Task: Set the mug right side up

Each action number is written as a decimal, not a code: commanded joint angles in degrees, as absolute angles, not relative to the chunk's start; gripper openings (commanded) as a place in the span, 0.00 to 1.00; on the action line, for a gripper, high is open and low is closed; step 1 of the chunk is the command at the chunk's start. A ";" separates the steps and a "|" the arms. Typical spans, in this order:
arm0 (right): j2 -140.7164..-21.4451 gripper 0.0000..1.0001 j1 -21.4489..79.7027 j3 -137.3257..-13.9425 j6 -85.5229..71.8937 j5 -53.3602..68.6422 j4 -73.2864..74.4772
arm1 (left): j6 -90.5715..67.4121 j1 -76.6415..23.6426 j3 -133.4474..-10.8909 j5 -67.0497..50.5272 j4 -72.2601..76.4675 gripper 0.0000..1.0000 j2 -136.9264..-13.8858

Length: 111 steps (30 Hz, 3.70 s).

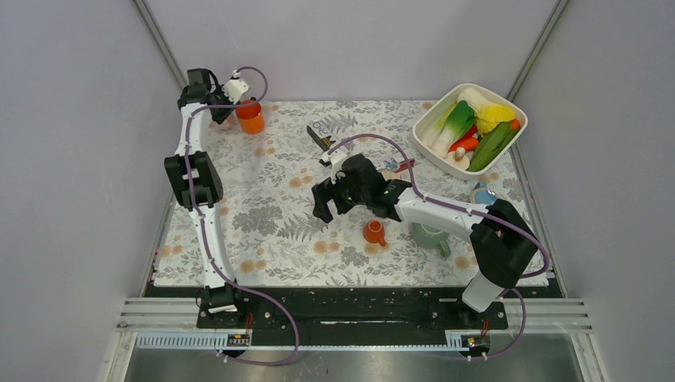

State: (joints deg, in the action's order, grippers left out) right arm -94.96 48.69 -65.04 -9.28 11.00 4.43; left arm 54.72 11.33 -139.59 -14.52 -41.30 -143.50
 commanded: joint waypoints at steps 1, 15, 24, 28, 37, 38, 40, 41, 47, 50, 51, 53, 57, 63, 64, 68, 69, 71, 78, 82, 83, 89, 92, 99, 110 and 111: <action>-93.94 0.99 48.28 -67.23 -9.52 10.32 4.16 | 55.77 11.64 -141.34 -12.53 -35.77 0.39 -143.44; -93.92 0.99 48.30 -67.01 -9.66 10.11 4.43 | 56.43 10.65 -142.36 -11.14 -30.99 0.54 -146.48; -94.76 0.99 48.25 -67.81 -9.66 10.35 5.30 | 55.47 10.04 -141.50 -11.78 -28.54 0.61 -144.71; -94.89 1.00 48.25 -68.03 -9.76 10.90 5.41 | 54.86 10.07 -138.93 -11.64 -27.29 0.71 -141.90; -94.87 0.99 48.27 -67.12 -9.90 11.33 5.32 | 49.01 9.80 -127.78 -18.47 -25.29 0.89 -128.70; -94.72 0.99 48.21 -66.88 -9.85 11.26 5.15 | 48.28 9.90 -126.69 -19.13 -24.89 0.91 -127.46; -94.56 1.00 48.23 -66.36 -9.64 11.10 4.77 | 46.23 10.00 -126.29 -19.05 -25.40 0.92 -126.19; -94.43 0.99 48.25 -66.15 -9.66 11.10 4.67 | 44.28 10.20 -126.52 -19.20 -26.13 0.91 -125.80; -92.08 0.99 48.25 -63.47 -8.78 9.91 3.57 | 40.57 12.40 -124.00 -17.85 -33.39 0.41 -124.37; -90.88 0.99 48.25 -62.32 -8.29 9.50 2.95 | 41.39 12.52 -117.88 -14.58 -32.44 0.17 -122.67; -90.68 1.00 48.26 -62.12 -8.10 9.42 2.84 | 41.40 12.56 -116.84 -13.30 -32.05 0.14 -122.71; -90.41 0.99 48.20 -61.85 -7.98 9.08 2.74 | 41.49 12.76 -116.71 -10.94 -31.57 0.12 -124.19; -90.16 0.99 48.16 -61.25 -7.89 8.83 2.56 | 41.53 13.10 -121.37 -7.75 -30.89 0.11 -129.72; -89.66 0.99 47.90 -60.50 -7.81 7.98 2.57 | 41.49 13.18 -127.41 -7.25 -30.08 0.10 -136.26; -89.65 0.99 47.78 -60.47 -7.89 7.80 2.62 | 41.52 13.18 -128.03 -6.56 -29.83 0.10 -136.90; -89.72 0.99 47.70 -60.60 -8.00 7.62 2.62 | 42.99 13.46 -127.49 -5.27 -28.57 0.09 -137.99; -89.80 0.99 47.66 -60.70 -7.98 7.64 2.62 | 43.39 13.57 -126.66 -4.70 -27.41 0.09 -137.83; -90.17 1.00 47.62 -61.09 -7.99 7.71 2.68 | 43.88 13.66 -126.02 -2.84 -25.00 0.09 -137.98; -90.99 0.99 47.55 -62.14 -7.83 7.48 3.39 | 48.19 13.88 -123.28 1.42 -18.37 0.10 -138.70; -91.34 0.99 47.46 -62.55 -7.91 7.71 3.35 | 50.39 13.89 -122.36 3.58 -16.51 0.11 -139.39; -91.47 0.99 47.46 -62.70 -7.88 7.77 3.36 | 50.66 13.84 -121.88 3.80 -15.81 0.11 -139.28; -91.88 0.99 47.35 -62.86 -7.87 8.04 3.45 | 50.01 13.80 -119.46 0.91 -15.83 0.13 -136.83; -91.64 0.99 47.28 -62.55 -7.90 8.02 3.40 | 50.65 13.78 -116.85 -4.90 -21.22 0.20 -133.22; -89.76 1.00 47.25 -61.08 -7.55 7.76 3.60 | 60.60 13.44 -102.40 -22.67 -45.20 0.63 -116.66; -86.20 1.00 47.27 -58.60 -9.08 9.68 2.81 | 73.09 10.64 -88.01 -22.20 -50.87 0.88 -112.43; -85.86 0.99 47.27 -58.40 -9.23 9.65 2.86 | 74.18 10.24 -87.73 -22.64 -50.79 0.88 -112.59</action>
